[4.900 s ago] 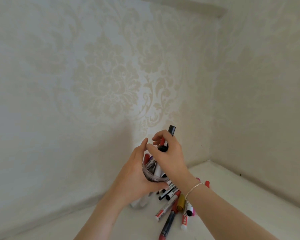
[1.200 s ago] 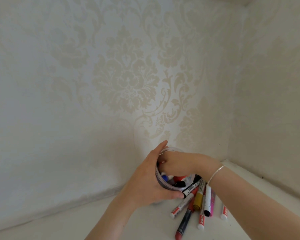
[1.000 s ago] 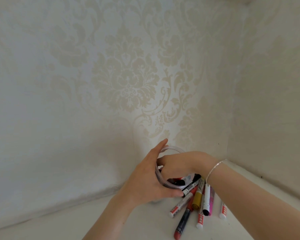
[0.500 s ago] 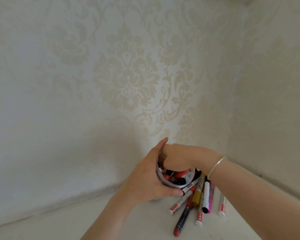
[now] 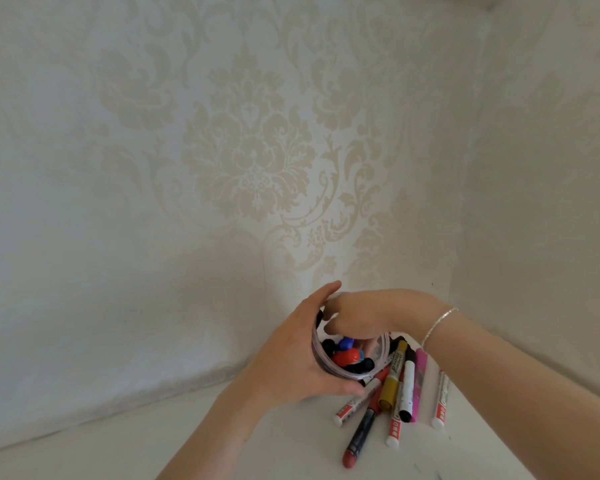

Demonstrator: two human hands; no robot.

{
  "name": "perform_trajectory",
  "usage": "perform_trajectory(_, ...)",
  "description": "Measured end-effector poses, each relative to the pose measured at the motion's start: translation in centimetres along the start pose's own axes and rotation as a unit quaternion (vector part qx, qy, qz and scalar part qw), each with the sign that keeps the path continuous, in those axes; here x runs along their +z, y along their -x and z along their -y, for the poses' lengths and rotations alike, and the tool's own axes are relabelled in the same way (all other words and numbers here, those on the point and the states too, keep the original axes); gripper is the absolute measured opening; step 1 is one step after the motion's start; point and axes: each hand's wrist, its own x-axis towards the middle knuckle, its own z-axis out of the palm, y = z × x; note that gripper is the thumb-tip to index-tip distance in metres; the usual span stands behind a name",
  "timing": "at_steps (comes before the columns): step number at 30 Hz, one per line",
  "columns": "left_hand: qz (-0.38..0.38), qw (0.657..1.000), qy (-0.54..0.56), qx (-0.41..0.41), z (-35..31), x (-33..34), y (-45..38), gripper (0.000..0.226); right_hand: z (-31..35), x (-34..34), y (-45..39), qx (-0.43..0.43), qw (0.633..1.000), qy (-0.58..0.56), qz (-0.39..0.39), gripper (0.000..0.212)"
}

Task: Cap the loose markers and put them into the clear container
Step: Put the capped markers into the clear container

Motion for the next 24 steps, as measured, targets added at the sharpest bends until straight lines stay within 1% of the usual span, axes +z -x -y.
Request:
perform_trajectory(1,0.001,1.000,0.001,-0.001,0.0,-0.1,0.0,0.125,0.0,-0.2,0.3,-0.011,1.000,-0.015,0.004,0.040)
perform_trajectory(3,0.001,1.000,-0.003,-0.002,0.0,-0.1,0.0,0.127,-0.2,-0.3,0.5,-0.011,0.998,-0.029,0.048,0.046)
perform_trajectory(5,0.004,1.000,-0.012,0.001,-0.1,-0.2,0.1,0.128,-0.1,-0.1,0.4,0.012,0.996,0.004,0.084,0.049)
perform_trajectory(6,0.006,1.000,-0.014,0.003,-0.1,-0.2,0.2,0.129,-0.3,-0.1,0.2,0.017,0.996,0.008,0.088,0.050)
perform_trajectory(9,0.008,1.000,-0.010,0.004,0.0,-0.4,0.5,0.130,-0.4,-0.3,0.2,0.008,0.997,-0.020,0.070,0.057)
perform_trajectory(12,0.006,1.000,0.006,-0.011,0.2,-0.7,0.5,0.131,-0.1,-0.4,0.5,-0.055,0.997,0.022,0.041,0.075)
perform_trajectory(15,0.017,1.000,0.017,-0.015,0.4,-1.0,0.4,0.129,0.1,0.0,0.3,-0.099,0.993,0.053,0.030,0.071)
perform_trajectory(18,0.037,0.999,0.022,-0.010,0.5,-1.2,0.5,0.123,-0.1,0.2,0.2,-0.109,0.993,0.024,0.044,0.056)
perform_trajectory(20,0.040,0.999,0.015,-0.008,0.6,-1.4,0.6,0.117,-0.2,-0.3,0.7,-0.117,0.992,0.027,0.045,0.046)
perform_trajectory(24,0.044,0.999,0.008,-0.010,0.7,-1.6,0.8,0.119,0.1,-0.4,1.3,-0.120,0.990,0.058,0.035,0.049)
